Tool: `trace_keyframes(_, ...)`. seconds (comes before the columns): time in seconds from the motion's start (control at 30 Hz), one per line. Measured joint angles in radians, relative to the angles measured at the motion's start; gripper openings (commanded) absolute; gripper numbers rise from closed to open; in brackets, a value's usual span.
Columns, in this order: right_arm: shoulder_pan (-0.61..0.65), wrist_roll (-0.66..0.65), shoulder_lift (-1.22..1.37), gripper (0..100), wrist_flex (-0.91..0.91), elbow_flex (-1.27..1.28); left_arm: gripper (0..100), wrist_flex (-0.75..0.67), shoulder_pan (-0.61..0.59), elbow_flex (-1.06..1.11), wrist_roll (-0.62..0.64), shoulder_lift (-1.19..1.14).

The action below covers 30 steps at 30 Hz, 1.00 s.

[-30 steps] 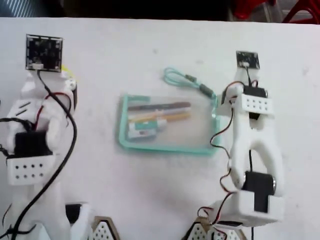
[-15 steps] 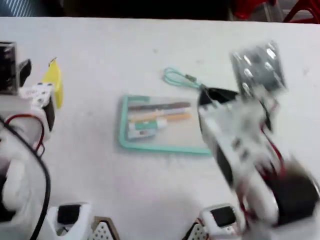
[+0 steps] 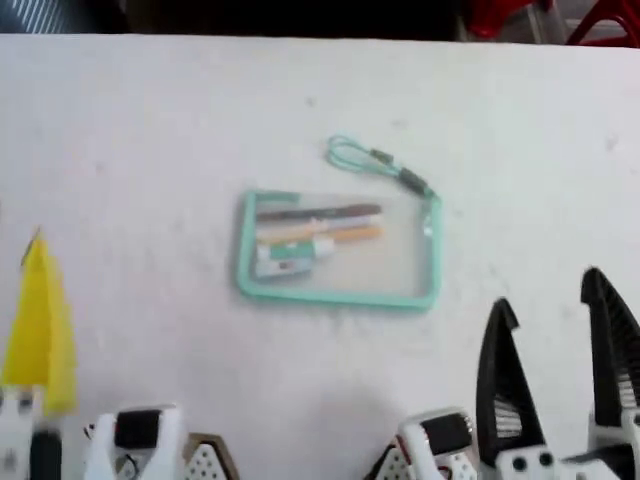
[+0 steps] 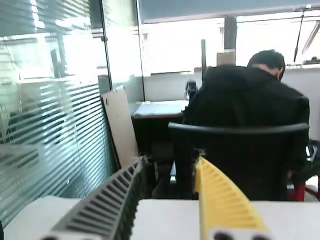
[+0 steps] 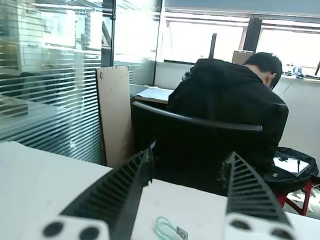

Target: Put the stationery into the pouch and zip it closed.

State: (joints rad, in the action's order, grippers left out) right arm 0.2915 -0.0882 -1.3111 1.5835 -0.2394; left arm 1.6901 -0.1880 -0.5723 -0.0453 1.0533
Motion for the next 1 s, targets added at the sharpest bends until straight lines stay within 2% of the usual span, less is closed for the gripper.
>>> trace_keyframes(0.13,0.002,0.060,-0.054,22.3,0.023,-0.002,18,-0.041,0.000,0.129,0.000,0.183)
trace_keyframes(0.3,-0.028,0.066,-0.150,22.2,0.025,0.011,18,-0.219,-0.005,0.466,0.000,0.428)
trace_keyframes(0.47,-0.190,0.066,-0.325,22.2,-0.081,0.221,18,-0.506,-0.005,0.907,-0.049,0.738)
trace_keyframes(0.57,-0.210,0.075,-0.463,22.2,-0.207,0.427,18,-0.608,-0.005,1.111,-0.061,0.772)
trace_keyframes(0.83,-0.005,0.038,-0.468,22.2,-0.319,0.818,18,-0.641,-0.005,1.301,-0.064,0.769)
trace_keyframes(1.0,0.025,-0.040,-0.468,21.1,-0.407,1.014,18,-0.741,-0.005,1.494,-0.100,0.769)
